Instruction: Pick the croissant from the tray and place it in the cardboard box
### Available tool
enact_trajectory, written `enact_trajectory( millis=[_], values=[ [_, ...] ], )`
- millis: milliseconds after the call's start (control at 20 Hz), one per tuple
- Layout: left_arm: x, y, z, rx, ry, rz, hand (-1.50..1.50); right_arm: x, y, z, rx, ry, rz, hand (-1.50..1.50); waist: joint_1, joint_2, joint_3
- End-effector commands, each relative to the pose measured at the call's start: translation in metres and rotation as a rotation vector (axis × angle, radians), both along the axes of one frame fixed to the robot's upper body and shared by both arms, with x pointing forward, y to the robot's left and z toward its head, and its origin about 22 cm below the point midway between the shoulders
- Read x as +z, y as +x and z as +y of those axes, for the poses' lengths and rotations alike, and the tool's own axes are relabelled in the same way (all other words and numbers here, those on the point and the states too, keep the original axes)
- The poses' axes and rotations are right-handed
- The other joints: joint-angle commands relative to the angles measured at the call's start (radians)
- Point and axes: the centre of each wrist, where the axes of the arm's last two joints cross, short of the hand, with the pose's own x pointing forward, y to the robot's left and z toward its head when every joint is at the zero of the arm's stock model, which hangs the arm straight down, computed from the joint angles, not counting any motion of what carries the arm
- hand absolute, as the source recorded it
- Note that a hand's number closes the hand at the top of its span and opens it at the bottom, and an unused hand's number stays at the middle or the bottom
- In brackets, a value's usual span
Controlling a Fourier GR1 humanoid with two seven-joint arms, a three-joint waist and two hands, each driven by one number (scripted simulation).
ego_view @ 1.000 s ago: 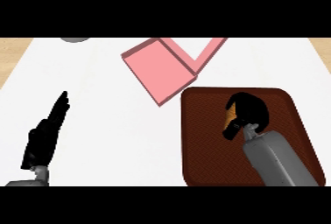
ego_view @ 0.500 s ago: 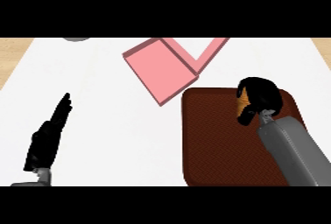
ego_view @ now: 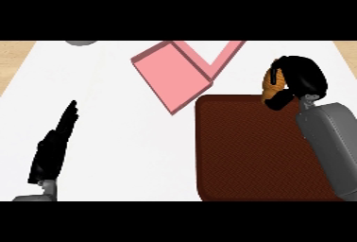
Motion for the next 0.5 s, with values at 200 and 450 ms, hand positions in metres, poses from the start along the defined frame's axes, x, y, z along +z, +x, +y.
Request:
enact_trajectory(
  millis=[200, 450],
  values=[
    [0.019, 0.010, -0.002, -0.009, 0.002, -0.011, 0.00, 0.047, -0.002, 0.032, 0.240, 0.379, -0.250, 1.50, -0.005, -0.002, 0.001],
    [0.018, 0.001, 0.010, 0.000, 0.011, -0.007, 0.00, 0.093, -0.009, 0.050, 0.357, 0.455, -0.270, 1.50, -0.003, -0.004, 0.000]
  ],
)
